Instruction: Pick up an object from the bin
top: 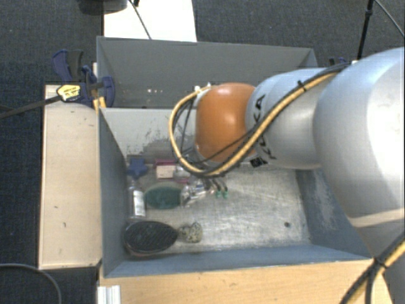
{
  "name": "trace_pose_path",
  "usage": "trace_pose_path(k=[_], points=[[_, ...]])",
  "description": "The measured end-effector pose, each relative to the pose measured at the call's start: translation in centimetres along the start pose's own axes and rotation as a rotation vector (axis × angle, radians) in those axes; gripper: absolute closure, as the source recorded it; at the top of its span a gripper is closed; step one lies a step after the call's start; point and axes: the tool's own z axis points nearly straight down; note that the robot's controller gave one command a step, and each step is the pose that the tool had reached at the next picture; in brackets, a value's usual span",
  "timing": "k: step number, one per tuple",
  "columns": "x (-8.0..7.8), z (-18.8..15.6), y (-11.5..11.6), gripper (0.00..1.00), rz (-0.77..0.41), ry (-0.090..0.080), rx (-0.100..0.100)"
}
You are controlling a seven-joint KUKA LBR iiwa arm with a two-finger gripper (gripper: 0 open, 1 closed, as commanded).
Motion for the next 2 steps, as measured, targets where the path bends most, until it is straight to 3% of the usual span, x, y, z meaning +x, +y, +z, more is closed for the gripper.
trace_pose_path(k=[1,2], points=[[-3.2,0.6,5.0,1.0,0.073,0.059,0.04],[-2.1,-12.0,5.6,1.0,0.067,0.019,0.003]])
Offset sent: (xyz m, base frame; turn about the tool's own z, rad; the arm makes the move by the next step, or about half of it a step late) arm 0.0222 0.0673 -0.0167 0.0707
